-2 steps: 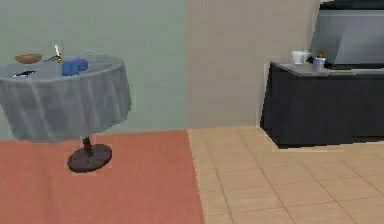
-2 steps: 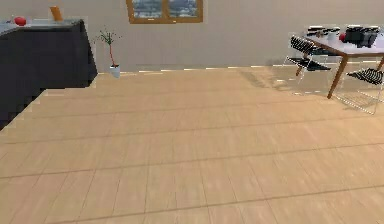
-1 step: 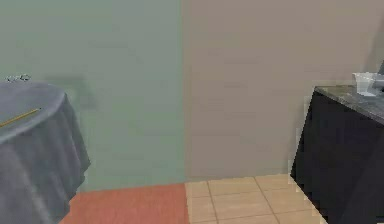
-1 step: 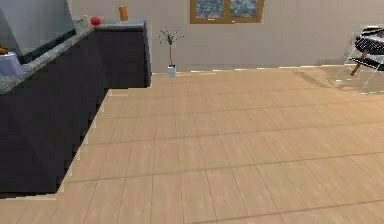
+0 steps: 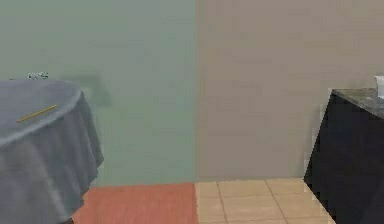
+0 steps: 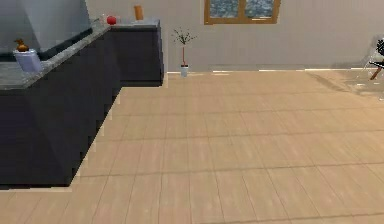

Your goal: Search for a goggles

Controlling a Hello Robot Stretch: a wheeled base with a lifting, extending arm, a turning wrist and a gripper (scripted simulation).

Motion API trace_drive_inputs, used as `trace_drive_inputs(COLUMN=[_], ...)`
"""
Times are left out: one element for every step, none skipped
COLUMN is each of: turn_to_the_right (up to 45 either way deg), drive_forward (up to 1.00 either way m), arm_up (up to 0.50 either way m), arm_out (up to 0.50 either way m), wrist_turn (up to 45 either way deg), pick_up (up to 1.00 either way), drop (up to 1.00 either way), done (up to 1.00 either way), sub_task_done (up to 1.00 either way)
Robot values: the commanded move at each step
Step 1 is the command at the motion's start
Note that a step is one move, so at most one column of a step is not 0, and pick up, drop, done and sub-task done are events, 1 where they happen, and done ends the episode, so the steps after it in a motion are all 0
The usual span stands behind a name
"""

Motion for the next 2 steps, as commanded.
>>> trace_drive_inputs(turn_to_the_right=[0.0,-45.0], drive_forward=[0.65,0.00], arm_up=[0.00,0.00], arm_out=[0.00,0.00], wrist_turn=[0.0,0.0], pick_up=[0.00,0.00], drop=[0.00,0.00], done=[0.00,0.00], sub_task_done=[0.00,0.00])
